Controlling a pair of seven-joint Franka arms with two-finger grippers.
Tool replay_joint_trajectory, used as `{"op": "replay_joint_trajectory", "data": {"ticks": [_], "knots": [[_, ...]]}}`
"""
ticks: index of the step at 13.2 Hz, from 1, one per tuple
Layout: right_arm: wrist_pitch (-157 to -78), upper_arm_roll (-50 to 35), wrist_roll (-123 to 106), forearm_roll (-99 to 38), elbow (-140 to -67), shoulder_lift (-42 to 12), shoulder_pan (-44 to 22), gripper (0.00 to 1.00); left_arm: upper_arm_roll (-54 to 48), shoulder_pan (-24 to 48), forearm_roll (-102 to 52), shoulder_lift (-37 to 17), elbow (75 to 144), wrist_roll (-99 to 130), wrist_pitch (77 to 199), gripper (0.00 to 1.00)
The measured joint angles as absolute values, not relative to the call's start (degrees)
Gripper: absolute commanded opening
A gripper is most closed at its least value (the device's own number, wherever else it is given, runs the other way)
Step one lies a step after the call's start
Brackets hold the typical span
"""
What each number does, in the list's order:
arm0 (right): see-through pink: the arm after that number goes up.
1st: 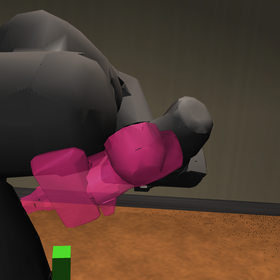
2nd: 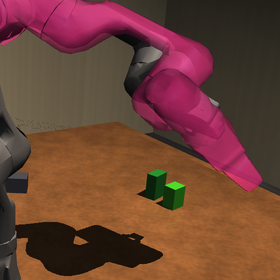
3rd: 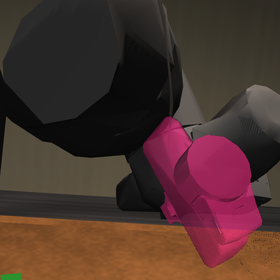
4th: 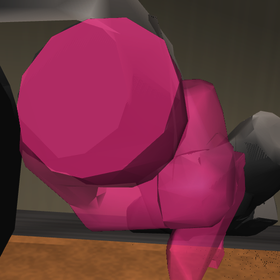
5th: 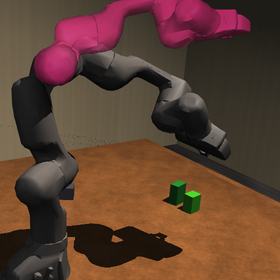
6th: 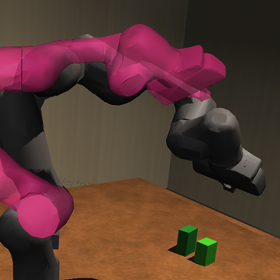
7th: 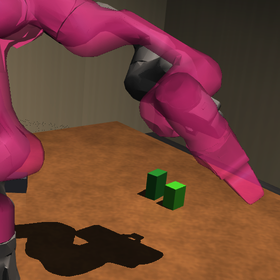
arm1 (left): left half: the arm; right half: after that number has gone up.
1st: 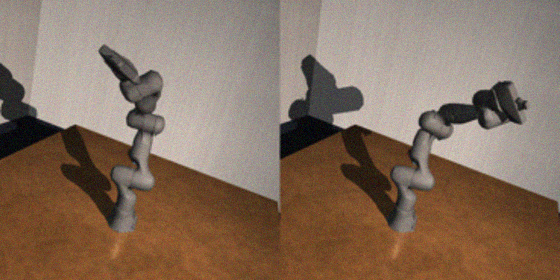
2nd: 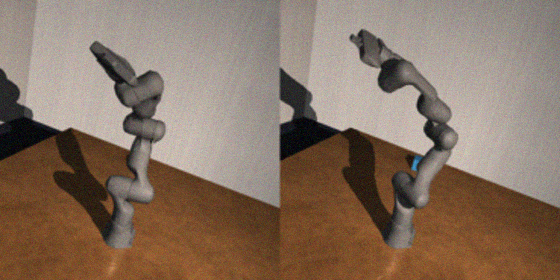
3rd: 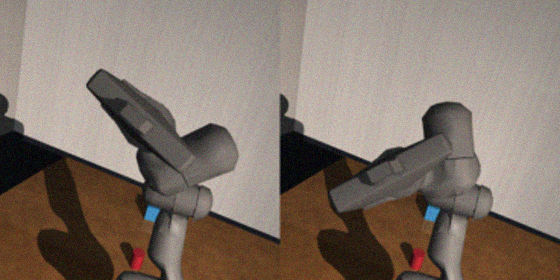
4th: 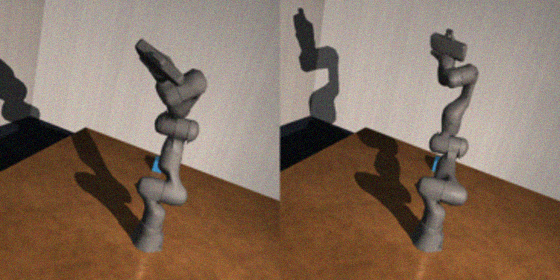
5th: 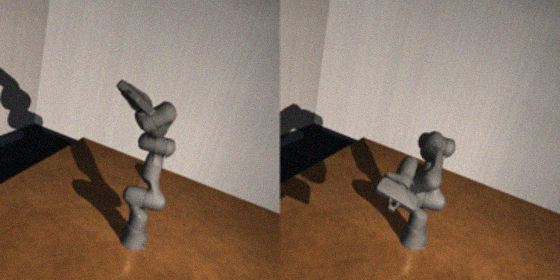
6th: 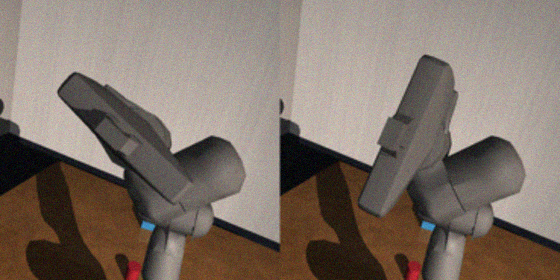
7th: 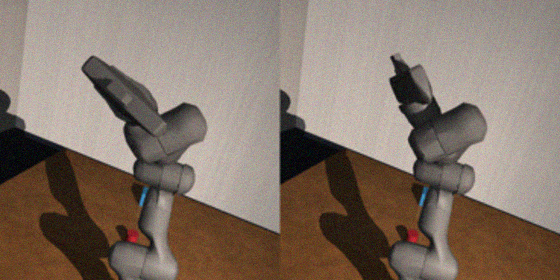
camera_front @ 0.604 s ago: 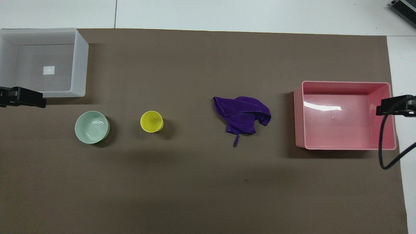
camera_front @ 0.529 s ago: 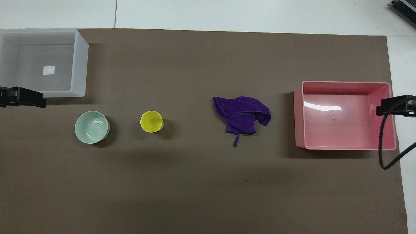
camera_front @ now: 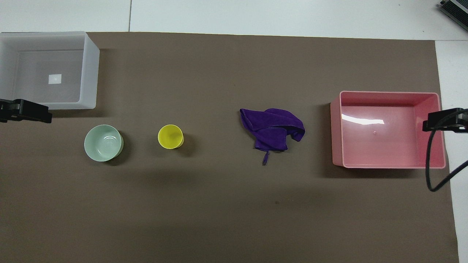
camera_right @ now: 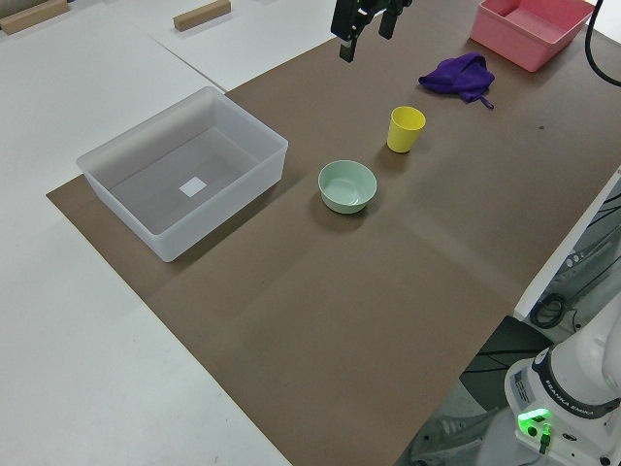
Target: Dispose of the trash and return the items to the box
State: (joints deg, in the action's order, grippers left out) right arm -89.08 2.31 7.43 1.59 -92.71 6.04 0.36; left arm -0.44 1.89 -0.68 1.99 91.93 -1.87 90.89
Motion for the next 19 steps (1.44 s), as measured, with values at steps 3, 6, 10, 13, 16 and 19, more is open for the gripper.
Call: {"op": "replay_joint_trajectory", "data": {"ticks": [3, 6, 10, 13, 16, 19], "knots": [[-89.1, 2.3, 7.4, 1.6, -92.7, 6.0, 0.3, 1.0, -0.4, 1.9, -0.7, 2.0, 92.2, -1.9, 90.7, 1.0], [-89.1, 2.3, 7.4, 1.6, -92.7, 6.1, 0.3, 1.0, -0.2, 1.8, -0.6, 2.1, 92.3, -1.9, 91.0, 1.0], [-89.1, 2.3, 7.4, 1.6, -93.0, 6.1, 0.3, 1.0, -0.2, 1.8, -0.6, 2.1, 92.9, -1.9, 92.0, 1.0], [-89.1, 2.3, 7.4, 1.6, -93.1, 6.1, 0.3, 1.0, -0.2, 1.8, -0.6, 2.2, 93.4, -1.9, 92.4, 1.0], [-89.1, 2.3, 7.4, 1.6, -93.1, 6.1, 0.3, 1.0, -0.2, 1.8, -0.6, 3.1, 97.0, -1.9, 95.7, 1.0], [-89.1, 2.2, 7.4, 1.6, -93.1, 6.1, 0.1, 1.0, -0.2, 1.3, -0.6, 3.9, 102.5, -1.9, 100.4, 1.0]]}}
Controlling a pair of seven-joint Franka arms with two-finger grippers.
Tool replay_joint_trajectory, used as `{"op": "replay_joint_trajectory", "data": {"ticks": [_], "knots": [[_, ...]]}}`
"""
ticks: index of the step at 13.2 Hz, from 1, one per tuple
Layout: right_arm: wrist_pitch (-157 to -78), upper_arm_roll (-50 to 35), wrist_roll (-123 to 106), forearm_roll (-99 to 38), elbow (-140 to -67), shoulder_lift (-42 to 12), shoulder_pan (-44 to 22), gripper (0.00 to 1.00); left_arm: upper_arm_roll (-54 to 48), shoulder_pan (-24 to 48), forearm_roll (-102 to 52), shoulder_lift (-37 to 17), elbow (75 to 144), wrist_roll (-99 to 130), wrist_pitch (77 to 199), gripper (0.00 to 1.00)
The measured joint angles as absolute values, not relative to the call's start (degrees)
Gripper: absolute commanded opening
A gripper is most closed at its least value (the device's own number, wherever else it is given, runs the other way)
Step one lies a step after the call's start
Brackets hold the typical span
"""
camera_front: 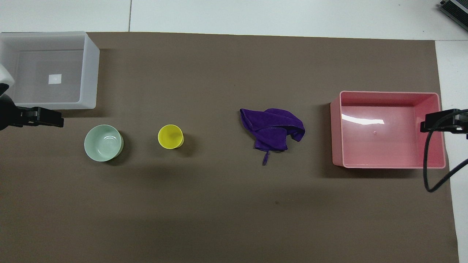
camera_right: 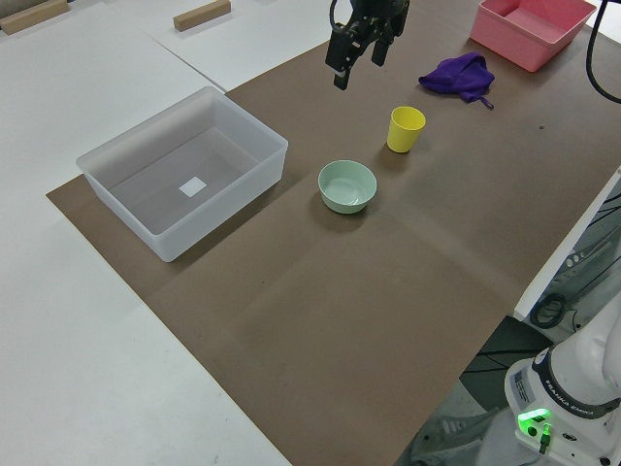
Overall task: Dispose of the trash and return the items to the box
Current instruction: 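Reach the left gripper to the green bowl while the right gripper reaches the cloth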
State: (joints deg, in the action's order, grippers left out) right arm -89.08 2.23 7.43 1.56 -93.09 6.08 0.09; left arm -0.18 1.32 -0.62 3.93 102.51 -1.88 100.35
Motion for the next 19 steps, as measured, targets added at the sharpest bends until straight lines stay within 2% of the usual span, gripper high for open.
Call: {"op": "replay_joint_trajectory", "data": {"ticks": [5, 9, 14, 18, 19], "knots": [[-90.1, 1.1, 7.5, 1.5, -93.7, 5.7, -0.9, 1.0, -0.2, 0.3, -0.6, 3.9, 112.1, -1.9, 110.7, 1.0], [-98.9, -0.1, 11.3, 1.5, -96.5, 3.0, -4.1, 1.0, -0.2, -1.3, -0.6, 3.4, 121.9, -2.1, 121.1, 1.0], [-108.8, -0.3, 15.2, 1.5, -101.9, 1.1, -7.4, 1.0, -0.2, -1.3, -0.6, 0.9, 128.7, -2.1, 130.0, 1.0], [-116.3, -0.4, 19.9, 1.5, -101.8, -7.1, -12.0, 1.0, -0.4, -1.3, -0.8, -0.6, 132.7, -2.1, 134.7, 1.0], [-118.6, -0.4, 20.4, 1.5, -101.3, -9.4, -13.5, 1.0, -0.4, -1.3, -1.1, -1.0, 132.8, -2.1, 135.1, 0.93]]}}
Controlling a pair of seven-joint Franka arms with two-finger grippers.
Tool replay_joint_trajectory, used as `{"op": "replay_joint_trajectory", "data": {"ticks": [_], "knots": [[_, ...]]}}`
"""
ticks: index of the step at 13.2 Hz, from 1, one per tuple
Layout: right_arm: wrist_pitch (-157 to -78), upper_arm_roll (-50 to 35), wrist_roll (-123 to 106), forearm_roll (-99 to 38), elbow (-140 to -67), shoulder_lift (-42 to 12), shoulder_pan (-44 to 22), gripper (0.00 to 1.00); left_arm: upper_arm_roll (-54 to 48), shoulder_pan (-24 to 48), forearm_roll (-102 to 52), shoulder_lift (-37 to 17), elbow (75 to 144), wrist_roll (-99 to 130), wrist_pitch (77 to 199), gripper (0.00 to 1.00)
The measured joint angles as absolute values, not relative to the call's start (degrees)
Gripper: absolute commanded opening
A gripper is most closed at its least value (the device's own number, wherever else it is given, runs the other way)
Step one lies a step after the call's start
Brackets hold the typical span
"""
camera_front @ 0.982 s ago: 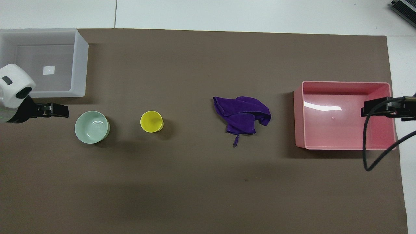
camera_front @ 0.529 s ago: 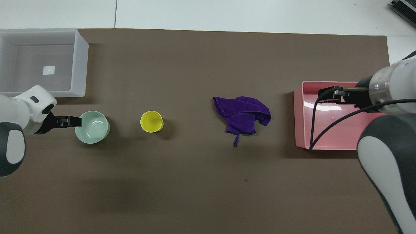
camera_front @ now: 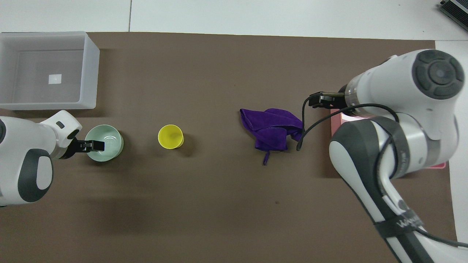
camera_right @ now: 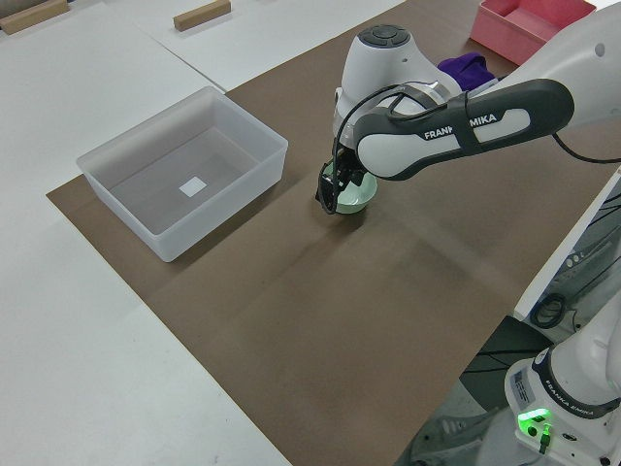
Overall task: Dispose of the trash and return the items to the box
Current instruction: 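Reach the left gripper to the green bowl while the right gripper reaches the cloth, then lift the green bowl into the clear box while the right gripper grasps the cloth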
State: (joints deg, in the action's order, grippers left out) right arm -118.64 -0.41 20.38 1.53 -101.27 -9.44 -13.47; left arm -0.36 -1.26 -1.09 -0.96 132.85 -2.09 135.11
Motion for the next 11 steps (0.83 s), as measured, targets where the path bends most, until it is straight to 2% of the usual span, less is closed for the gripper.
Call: {"op": "replay_joint_trajectory", "data": {"ticks": [3, 5, 7, 11], "knots": [[-124.0, -0.5, 21.0, 1.5, -101.2, -14.3, -16.4, 1.0, -0.4, -1.3, -2.7, -1.7, 133.0, -2.1, 135.2, 0.77], [-125.7, -0.5, 20.9, 1.5, -102.2, -15.0, -17.1, 1.0, -0.5, -1.3, -3.5, -2.2, 133.0, -2.1, 135.3, 0.43], [-129.1, -0.5, 20.6, 1.5, -105.0, -15.0, -17.3, 1.0, -0.5, -1.3, -4.8, -2.2, 133.0, -2.1, 135.3, 0.0], [-133.2, -0.5, 20.1, 1.5, -108.3, -16.6, -19.2, 1.0, -0.5, -1.3, -6.0, -2.2, 132.9, -2.1, 135.4, 0.0]]}}
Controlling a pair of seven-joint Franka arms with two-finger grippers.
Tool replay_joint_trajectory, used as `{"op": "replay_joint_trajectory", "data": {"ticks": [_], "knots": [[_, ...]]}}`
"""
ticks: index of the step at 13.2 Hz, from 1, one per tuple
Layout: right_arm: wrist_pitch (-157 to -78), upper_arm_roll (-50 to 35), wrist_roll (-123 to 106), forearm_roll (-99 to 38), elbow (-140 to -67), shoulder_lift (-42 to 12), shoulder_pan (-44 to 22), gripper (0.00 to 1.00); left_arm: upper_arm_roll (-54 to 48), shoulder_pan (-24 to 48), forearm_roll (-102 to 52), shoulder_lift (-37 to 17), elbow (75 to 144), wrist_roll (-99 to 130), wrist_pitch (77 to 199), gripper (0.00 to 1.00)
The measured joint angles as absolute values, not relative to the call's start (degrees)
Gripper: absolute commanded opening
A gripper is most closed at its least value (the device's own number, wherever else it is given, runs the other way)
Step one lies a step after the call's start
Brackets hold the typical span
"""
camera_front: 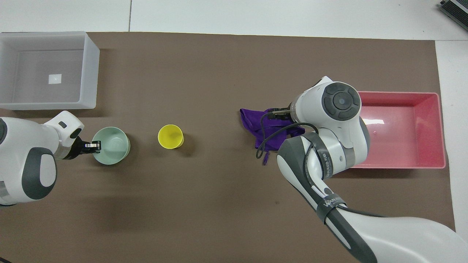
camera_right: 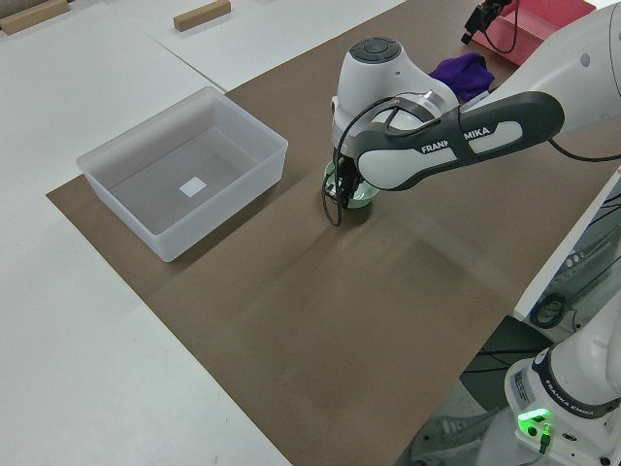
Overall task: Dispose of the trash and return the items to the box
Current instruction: 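Lift the green bowl into the clear box while the right gripper grasps the cloth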
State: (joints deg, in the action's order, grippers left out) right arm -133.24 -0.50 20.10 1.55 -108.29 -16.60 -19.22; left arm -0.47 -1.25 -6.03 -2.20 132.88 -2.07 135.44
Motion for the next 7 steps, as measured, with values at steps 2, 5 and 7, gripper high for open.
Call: {"op": "replay_joint_trajectory", "data": {"ticks": [2, 5, 7], "knots": [[-134.6, -0.5, 20.1, 1.6, -108.6, -17.9, -20.4, 1.0, -0.6, -1.3, -6.4, -1.7, 132.7, -2.1, 135.2, 0.0], [-137.2, -0.5, 20.1, 2.2, -109.9, -19.4, -21.1, 1.0, -0.5, -1.3, -6.4, -1.7, 131.0, -2.1, 134.7, 0.0], [-139.3, -0.4, 20.1, 3.0, -112.1, -19.5, -21.0, 0.85, -0.5, -1.3, -6.4, -1.9, 127.1, -2.1, 130.4, 0.0]]}}
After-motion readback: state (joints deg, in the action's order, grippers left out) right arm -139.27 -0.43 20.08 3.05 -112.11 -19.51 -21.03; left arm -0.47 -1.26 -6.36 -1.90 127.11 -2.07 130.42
